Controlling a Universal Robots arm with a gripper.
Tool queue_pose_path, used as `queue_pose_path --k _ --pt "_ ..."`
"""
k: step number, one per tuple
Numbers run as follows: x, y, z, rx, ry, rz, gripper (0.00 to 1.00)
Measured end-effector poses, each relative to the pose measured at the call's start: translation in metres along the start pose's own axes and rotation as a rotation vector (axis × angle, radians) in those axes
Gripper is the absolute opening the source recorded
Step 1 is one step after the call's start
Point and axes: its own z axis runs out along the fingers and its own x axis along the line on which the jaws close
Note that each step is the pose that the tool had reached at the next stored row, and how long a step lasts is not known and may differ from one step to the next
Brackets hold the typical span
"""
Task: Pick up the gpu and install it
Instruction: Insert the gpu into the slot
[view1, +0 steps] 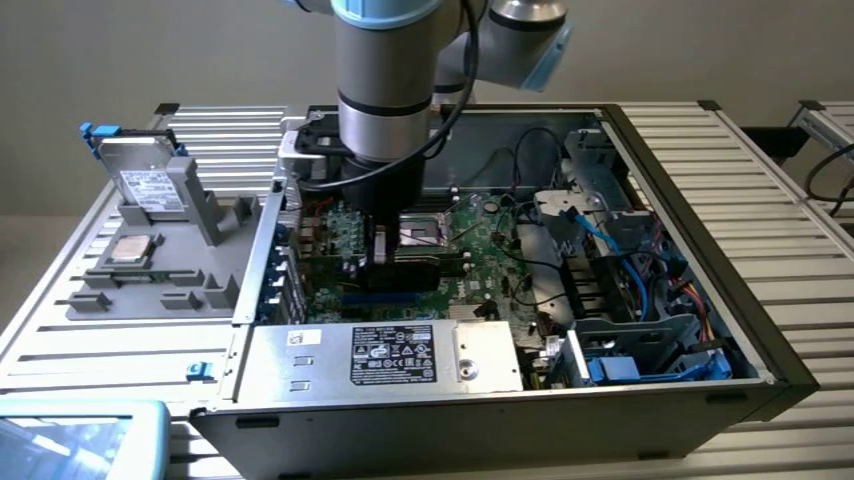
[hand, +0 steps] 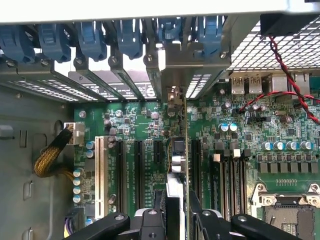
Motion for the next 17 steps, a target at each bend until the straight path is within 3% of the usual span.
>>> queue_pose_path --k 17 --pt "0.0012 -0.0037 -0.0002 0.0003 -0.0001 -0.001 0.29"
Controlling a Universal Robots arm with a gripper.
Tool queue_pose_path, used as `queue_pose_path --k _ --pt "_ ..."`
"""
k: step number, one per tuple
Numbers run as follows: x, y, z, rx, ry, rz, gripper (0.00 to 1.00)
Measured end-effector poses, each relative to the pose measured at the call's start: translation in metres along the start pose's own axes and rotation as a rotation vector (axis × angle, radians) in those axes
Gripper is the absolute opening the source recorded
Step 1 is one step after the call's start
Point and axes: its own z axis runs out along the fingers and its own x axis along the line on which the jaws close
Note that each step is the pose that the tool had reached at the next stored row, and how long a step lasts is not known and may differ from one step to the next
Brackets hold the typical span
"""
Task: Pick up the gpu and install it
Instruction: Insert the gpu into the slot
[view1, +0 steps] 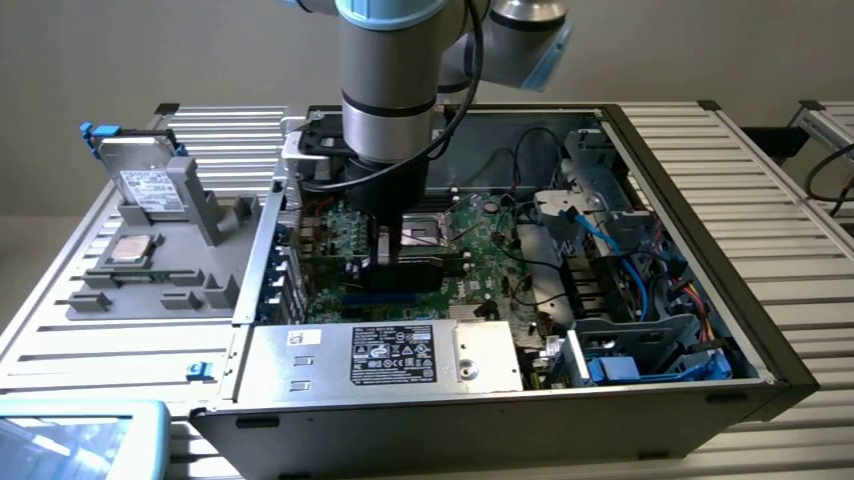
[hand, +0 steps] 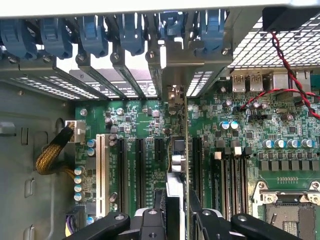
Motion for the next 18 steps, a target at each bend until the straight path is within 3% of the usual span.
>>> queue_pose_path --k 18 --pt "0.0016 0.0006 0.0001 -0.0064 -0.0027 0.000 0.29"
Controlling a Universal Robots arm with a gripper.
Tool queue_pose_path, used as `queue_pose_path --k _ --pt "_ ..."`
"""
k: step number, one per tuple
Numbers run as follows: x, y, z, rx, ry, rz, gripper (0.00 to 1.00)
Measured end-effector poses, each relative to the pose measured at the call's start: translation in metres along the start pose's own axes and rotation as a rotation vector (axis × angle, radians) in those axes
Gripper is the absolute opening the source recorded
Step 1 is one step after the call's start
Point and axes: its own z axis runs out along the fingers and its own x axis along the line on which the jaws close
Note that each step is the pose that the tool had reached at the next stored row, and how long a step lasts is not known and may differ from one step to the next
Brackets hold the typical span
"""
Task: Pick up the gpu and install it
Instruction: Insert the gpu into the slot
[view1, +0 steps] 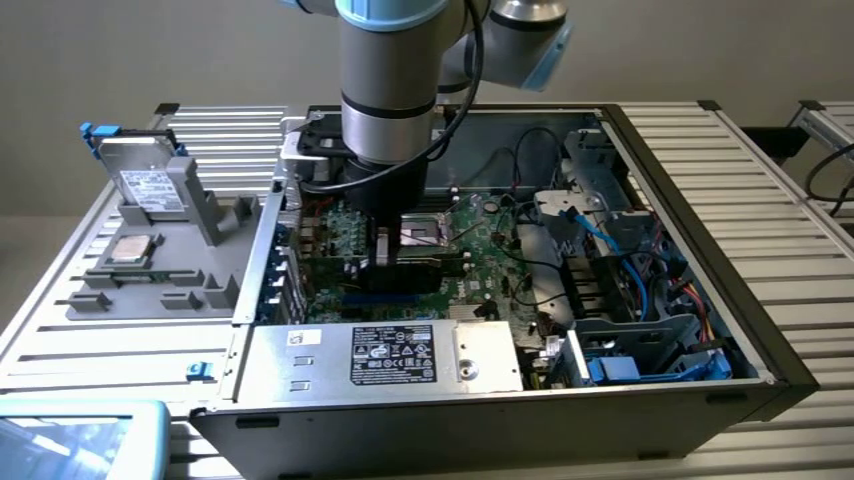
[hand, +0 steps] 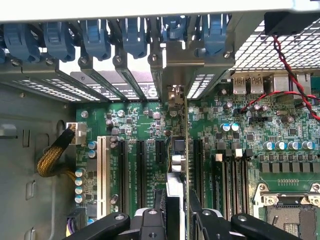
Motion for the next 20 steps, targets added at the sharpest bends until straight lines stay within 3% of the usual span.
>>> queue_pose_path --k 4,8,13,20 --pt "0.0002 0.0003 0.0000 0.0001 -0.0012 0.000 0.29" --pt "0.0003 0.0022 0.0002 0.0041 -0.0021 0.000 0.29" --pt "0.0005 0.0066 0.0005 0.0180 -0.0035 0.000 0.29" --pt "0.0005 0.0067 0.0005 0.0180 -0.0032 0.000 0.29"
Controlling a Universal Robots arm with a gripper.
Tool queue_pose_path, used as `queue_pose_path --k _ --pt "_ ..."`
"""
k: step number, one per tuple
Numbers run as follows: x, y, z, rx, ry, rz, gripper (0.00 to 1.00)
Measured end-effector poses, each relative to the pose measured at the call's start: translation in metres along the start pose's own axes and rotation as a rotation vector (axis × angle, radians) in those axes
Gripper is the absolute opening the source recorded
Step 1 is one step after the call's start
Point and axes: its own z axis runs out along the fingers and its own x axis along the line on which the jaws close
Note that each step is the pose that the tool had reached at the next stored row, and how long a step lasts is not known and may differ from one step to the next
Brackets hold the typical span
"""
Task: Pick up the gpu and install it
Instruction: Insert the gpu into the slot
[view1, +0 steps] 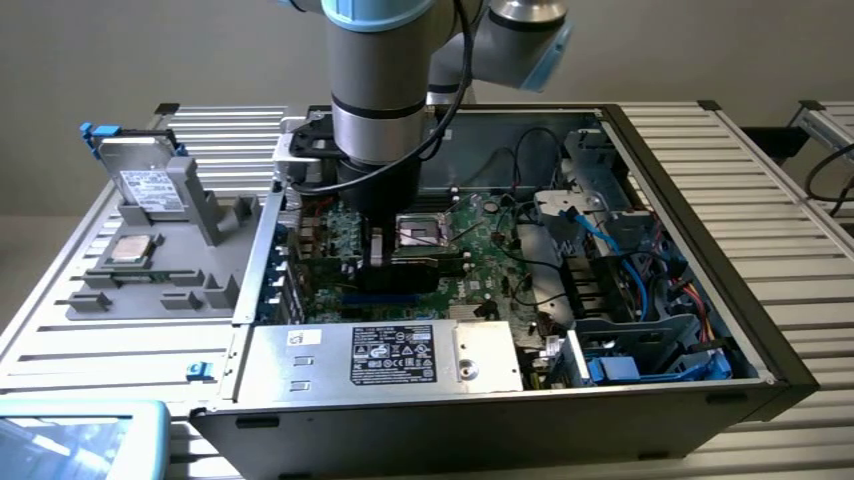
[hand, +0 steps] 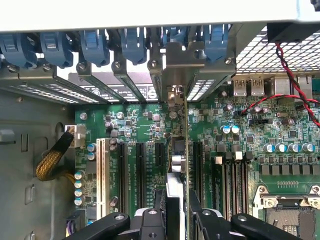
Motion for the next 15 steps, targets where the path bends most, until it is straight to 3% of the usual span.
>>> queue_pose_path --k 15 --pt "-0.0010 -0.0005 0.0002 0.0003 0.0001 0.000 0.29"
